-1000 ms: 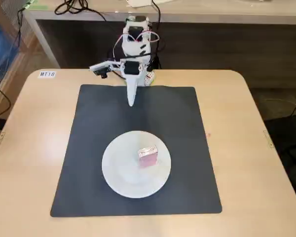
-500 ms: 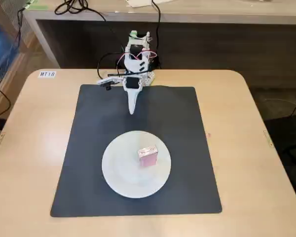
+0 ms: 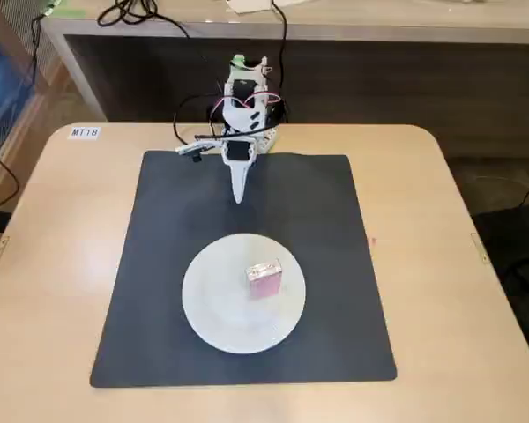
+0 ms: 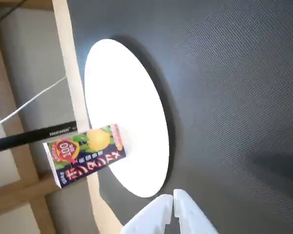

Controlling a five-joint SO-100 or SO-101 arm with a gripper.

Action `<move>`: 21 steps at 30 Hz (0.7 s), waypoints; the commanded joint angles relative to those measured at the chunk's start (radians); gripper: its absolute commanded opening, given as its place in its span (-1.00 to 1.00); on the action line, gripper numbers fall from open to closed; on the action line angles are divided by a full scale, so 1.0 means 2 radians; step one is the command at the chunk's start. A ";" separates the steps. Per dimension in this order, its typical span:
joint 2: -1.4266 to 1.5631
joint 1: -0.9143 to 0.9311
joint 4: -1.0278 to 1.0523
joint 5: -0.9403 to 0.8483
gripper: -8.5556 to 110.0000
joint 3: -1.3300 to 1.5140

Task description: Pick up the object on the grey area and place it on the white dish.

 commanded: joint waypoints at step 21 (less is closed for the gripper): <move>0.012 -0.003 0.003 -0.019 -0.80 0.030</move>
